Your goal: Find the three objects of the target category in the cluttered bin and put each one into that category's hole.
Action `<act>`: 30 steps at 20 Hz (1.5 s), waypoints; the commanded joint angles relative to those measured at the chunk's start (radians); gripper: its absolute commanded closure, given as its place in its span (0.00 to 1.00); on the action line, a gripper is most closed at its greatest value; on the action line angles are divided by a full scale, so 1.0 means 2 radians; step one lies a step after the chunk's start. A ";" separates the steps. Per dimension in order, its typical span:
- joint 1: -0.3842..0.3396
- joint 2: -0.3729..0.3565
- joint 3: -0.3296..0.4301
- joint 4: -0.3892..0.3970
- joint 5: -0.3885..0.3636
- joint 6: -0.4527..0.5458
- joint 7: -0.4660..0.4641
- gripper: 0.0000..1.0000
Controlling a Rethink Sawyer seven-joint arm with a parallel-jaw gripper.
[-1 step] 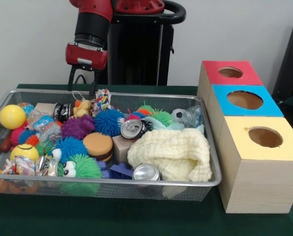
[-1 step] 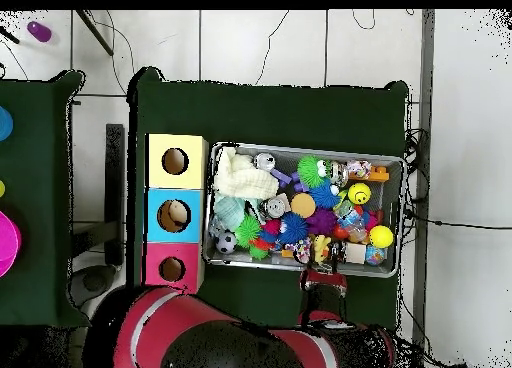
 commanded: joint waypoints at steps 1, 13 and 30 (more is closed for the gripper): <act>-0.025 0.045 0.056 -0.031 0.052 -0.091 -0.056 0.00; -0.007 0.058 0.055 -0.022 0.096 -0.108 -0.039 0.00; 0.001 0.075 0.064 -0.012 0.139 -0.135 -0.018 0.00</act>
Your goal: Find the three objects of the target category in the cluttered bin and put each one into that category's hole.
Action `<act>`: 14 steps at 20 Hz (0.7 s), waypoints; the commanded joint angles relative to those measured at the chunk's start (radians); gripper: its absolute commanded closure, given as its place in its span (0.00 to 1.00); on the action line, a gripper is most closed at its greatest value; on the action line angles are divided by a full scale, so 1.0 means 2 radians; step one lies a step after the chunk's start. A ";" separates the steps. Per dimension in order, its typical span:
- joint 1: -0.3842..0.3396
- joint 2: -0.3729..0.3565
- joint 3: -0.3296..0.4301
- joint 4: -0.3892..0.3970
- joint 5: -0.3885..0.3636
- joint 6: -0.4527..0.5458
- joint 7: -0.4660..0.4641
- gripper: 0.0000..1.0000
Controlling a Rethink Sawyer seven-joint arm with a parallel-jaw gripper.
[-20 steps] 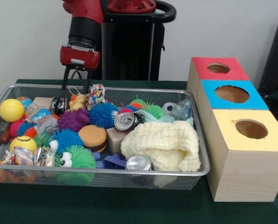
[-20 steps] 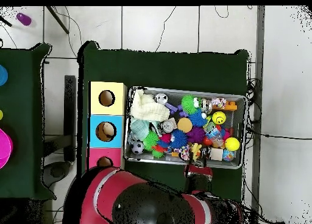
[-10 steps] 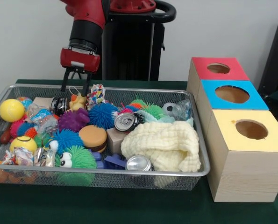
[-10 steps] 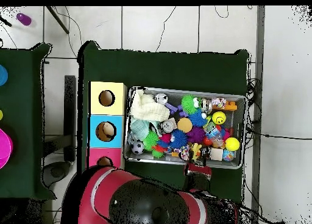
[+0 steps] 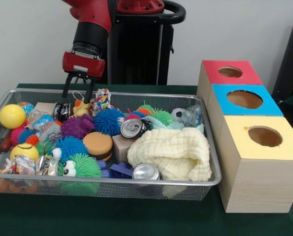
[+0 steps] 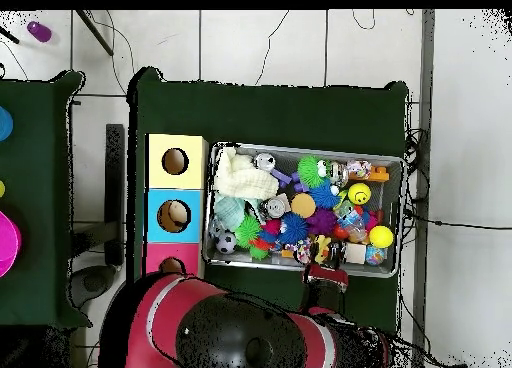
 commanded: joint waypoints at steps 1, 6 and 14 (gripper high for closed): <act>0.005 0.026 0.064 -0.016 0.048 -0.062 -0.016 0.00; 0.008 0.027 0.070 -0.012 0.049 -0.054 -0.001 0.00; -0.017 -0.004 0.104 -0.014 -0.009 0.019 0.076 0.00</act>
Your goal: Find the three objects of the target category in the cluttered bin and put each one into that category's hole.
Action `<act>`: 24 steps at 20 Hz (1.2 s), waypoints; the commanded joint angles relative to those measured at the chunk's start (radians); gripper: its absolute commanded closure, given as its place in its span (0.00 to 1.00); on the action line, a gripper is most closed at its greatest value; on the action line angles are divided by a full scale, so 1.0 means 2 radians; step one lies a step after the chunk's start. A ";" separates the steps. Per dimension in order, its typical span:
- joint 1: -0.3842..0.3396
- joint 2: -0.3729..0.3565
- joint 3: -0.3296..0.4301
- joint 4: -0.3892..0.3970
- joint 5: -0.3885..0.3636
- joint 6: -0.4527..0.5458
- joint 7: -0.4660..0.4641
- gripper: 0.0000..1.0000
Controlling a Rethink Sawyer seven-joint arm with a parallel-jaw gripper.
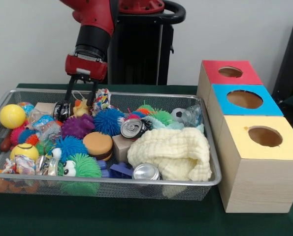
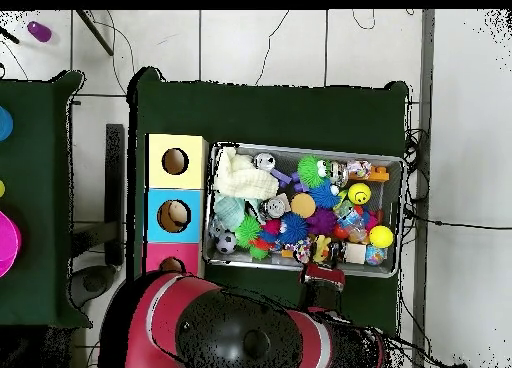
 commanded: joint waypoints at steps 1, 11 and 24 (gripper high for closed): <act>-0.024 -0.015 0.103 -0.016 -0.022 0.031 0.082 0.00; -0.071 -0.022 0.148 -0.010 -0.056 0.072 0.098 0.00; -0.082 -0.010 0.152 -0.017 -0.054 0.058 0.056 1.00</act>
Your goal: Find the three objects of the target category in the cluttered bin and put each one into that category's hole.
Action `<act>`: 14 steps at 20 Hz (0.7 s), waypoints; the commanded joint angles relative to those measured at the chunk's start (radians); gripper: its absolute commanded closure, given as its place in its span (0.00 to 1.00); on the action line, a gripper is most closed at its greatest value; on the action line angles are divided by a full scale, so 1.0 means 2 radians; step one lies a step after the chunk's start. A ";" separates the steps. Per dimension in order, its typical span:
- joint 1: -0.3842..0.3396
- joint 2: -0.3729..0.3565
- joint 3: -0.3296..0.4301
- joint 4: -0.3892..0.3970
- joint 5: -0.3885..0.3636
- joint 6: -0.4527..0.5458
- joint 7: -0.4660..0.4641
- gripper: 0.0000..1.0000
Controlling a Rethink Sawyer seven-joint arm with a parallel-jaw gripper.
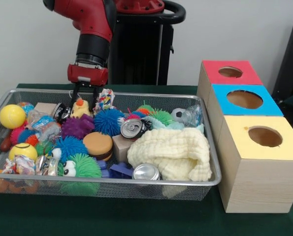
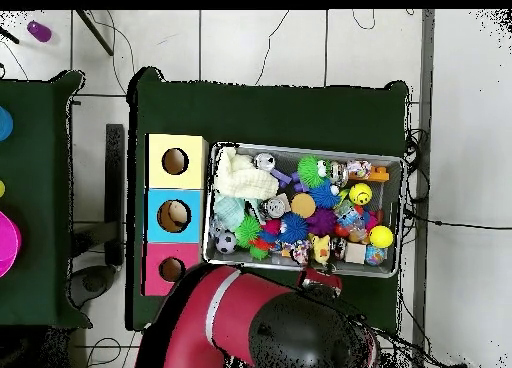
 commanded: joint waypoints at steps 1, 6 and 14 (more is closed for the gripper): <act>-0.010 0.015 0.082 -0.020 -0.005 0.024 0.053 1.00; -0.010 0.015 0.080 -0.019 -0.002 0.022 0.051 1.00; -0.006 0.020 0.076 -0.018 0.008 0.005 0.041 1.00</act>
